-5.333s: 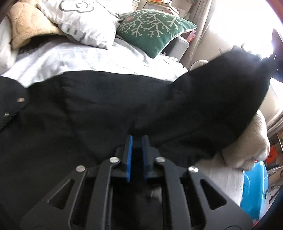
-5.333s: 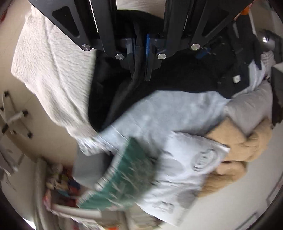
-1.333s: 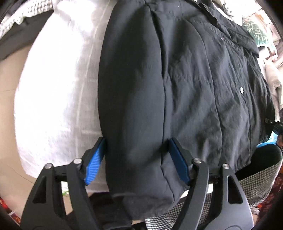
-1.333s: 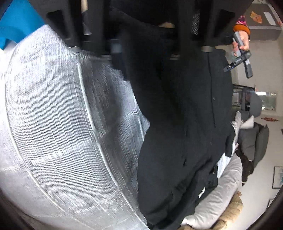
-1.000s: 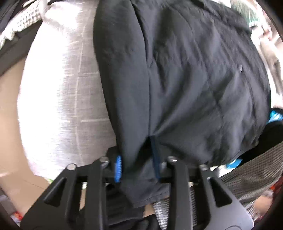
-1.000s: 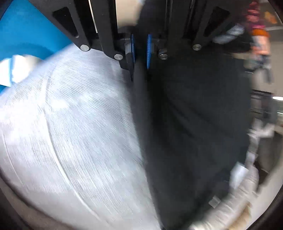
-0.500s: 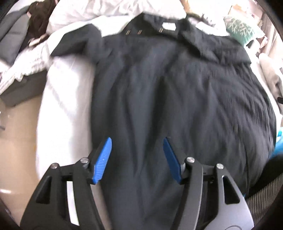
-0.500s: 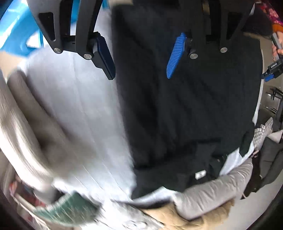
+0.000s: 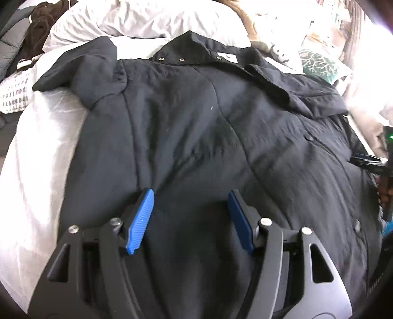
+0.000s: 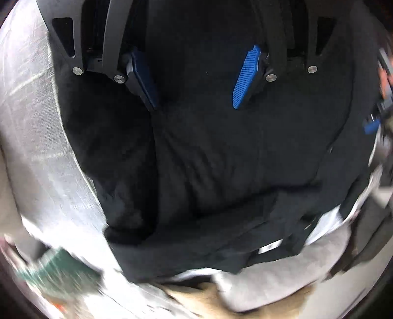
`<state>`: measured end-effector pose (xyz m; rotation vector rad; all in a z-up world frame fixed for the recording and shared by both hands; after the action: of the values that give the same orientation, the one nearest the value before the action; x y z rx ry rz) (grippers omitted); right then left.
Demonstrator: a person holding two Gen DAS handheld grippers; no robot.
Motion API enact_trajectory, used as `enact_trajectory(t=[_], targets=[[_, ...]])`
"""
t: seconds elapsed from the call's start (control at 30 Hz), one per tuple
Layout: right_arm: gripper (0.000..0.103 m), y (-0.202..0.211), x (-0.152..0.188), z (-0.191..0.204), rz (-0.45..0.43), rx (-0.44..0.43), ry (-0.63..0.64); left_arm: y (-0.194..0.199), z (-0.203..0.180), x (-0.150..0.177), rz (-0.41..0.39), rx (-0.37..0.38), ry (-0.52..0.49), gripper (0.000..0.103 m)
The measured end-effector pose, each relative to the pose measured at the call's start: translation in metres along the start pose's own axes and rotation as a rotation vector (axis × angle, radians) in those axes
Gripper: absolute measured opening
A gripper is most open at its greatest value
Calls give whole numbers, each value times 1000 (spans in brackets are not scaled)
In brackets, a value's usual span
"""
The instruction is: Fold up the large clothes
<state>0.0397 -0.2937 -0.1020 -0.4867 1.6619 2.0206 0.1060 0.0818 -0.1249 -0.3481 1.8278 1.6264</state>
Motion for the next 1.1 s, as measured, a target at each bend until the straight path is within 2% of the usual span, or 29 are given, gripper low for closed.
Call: enact_trajectory(t=[0.03, 0.1, 0.13, 0.2, 0.3, 0.43, 0.6, 0.7, 0.8, 0.9, 0.93, 0.97, 1.03, 1.1], targets=[[67, 1, 5, 3, 13, 45, 46, 3, 0, 4, 16, -2, -20, 64], [67, 1, 11, 5, 29, 63, 71, 8, -5, 8, 43, -55, -94, 67], [67, 3, 11, 6, 36, 69, 67, 11, -8, 10, 62, -75, -128, 67], [68, 10, 5, 10, 64, 91, 20, 20, -8, 5, 77, -92, -135, 67], [70, 26, -3, 15, 38, 68, -49, 28, 9, -18, 79, -92, -33, 68], [73, 37, -23, 24, -38, 32, -99, 36, 55, -50, 10, -151, 144, 74], [74, 18, -44, 46, -48, -6, -94, 18, 106, -72, -7, -218, 283, 74], [74, 7, -53, 62, -35, -28, -66, -1, 121, -81, 5, -224, 321, 74], [74, -4, -59, 71, -25, -24, -41, -26, 118, -92, 29, -192, 319, 72], [74, -17, -64, 80, 0, -28, -16, -46, 109, -108, 31, -157, 321, 59], [74, -19, -63, 81, 4, -28, -11, -50, 109, -113, 25, -163, 322, 37], [74, -23, -63, 82, 13, -27, -6, -53, 108, -113, 29, -183, 324, 23], [74, -29, -60, 83, 39, -25, 7, -53, 110, -112, 29, -257, 351, 19], [74, -38, -56, 79, 68, -4, 8, -55, 115, -103, 50, -295, 429, 19]])
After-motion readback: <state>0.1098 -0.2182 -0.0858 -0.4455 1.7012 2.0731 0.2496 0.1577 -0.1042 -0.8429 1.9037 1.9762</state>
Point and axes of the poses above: each gripper's, at about its wrist camera, not at the fingertips, and y roughly against the way its jaws point, z to its left, x to its underside, the point moved 4 cm from there along -y, roughly the way its jaws point, and after that the axes turned 11 degrees about -x, right-handed, at the moved point
